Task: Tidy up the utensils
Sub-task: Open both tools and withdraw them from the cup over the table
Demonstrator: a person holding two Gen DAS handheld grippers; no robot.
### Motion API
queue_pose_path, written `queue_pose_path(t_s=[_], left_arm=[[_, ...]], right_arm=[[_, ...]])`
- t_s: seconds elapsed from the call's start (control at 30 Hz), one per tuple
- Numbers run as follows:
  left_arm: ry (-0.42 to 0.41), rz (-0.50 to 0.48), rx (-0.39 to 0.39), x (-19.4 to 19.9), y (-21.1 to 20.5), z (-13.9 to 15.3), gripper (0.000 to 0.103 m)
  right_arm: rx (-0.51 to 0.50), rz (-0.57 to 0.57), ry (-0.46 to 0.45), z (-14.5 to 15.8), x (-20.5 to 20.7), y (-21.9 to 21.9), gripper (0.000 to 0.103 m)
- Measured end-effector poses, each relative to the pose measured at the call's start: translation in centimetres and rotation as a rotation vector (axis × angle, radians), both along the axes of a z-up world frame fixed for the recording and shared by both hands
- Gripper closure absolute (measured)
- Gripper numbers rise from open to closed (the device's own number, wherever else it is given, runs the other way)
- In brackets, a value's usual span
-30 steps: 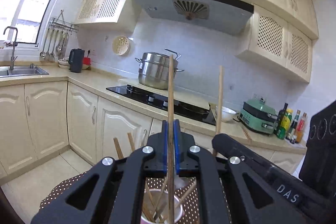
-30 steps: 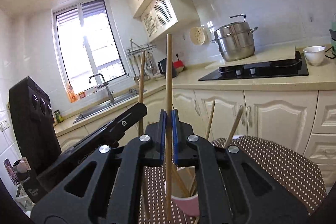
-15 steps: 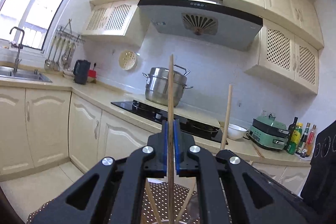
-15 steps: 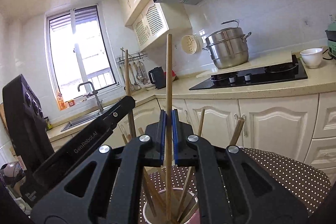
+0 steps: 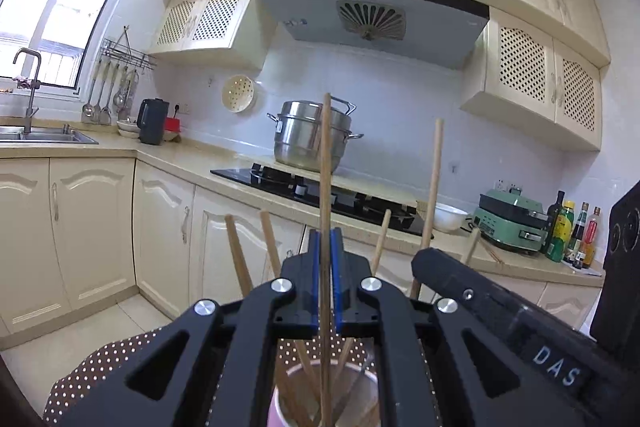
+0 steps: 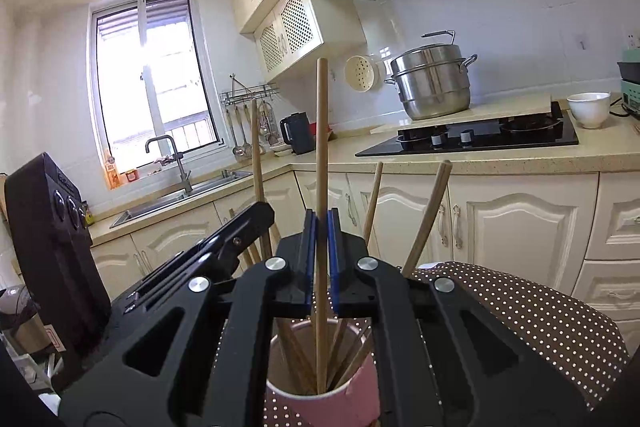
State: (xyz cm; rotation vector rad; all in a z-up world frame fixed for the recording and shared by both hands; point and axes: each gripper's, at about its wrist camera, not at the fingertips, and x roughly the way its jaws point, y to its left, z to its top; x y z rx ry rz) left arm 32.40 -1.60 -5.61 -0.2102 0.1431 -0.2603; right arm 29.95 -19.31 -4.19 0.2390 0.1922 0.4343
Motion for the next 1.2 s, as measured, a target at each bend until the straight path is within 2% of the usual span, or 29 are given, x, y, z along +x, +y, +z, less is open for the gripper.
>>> queue_pose_path(t_s=[0.3,0.33,0.37,0.43,0.5,0.63,0.8,0.97,1.1,1.2], left_arm=[[0.086,-0.027,0.021,-2.2,0.8,-0.8,0.094],[0.101,-0.034,0.017,-2.4,0.9,-0.8,0.084],[0.111,-0.027,0.010,-2.6,1.1,-0.9,0.079],[0.130,-0.014,-0.008,-2.8,1.9,-1.0,0.058],[0.160,-0.032,-0.049,-3.0,2.9,-1.1,0.050],[0.188,-0.033,-0.092,-3.8,4.2,-1.1,0.050],[0.214,0.008,-0.094,-5.4,5.3,-0.7,0.048],[0.309,0.018,-0.084,-7.3,6.0,-0.8,0.048],[0.387,0.001,-0.084,-8.7,6.3,-1.4,0.048],[0.492,-0.010,-0.055,-9.7,6.0,-2.4,0.048]], right_arm=[[-0.066,-0.030,0.035,-0.7,-1.8,1.1,0.096],[-0.070,-0.033,0.046,-0.9,-1.9,1.3,0.096],[-0.071,-0.040,0.052,-1.1,-2.1,1.4,0.096],[-0.068,-0.050,0.081,-1.4,-2.1,1.4,0.096],[-0.054,-0.063,0.108,-1.7,-2.1,1.3,0.096],[-0.029,-0.066,0.145,-1.7,-2.5,1.1,0.096],[-0.034,-0.076,0.149,-1.1,-3.8,1.1,0.096],[-0.047,-0.082,0.146,-0.3,-5.5,0.9,0.095],[-0.049,-0.091,0.150,-0.1,-6.7,0.2,0.072],[-0.051,-0.096,0.157,-0.3,-7.8,-0.3,0.059]])
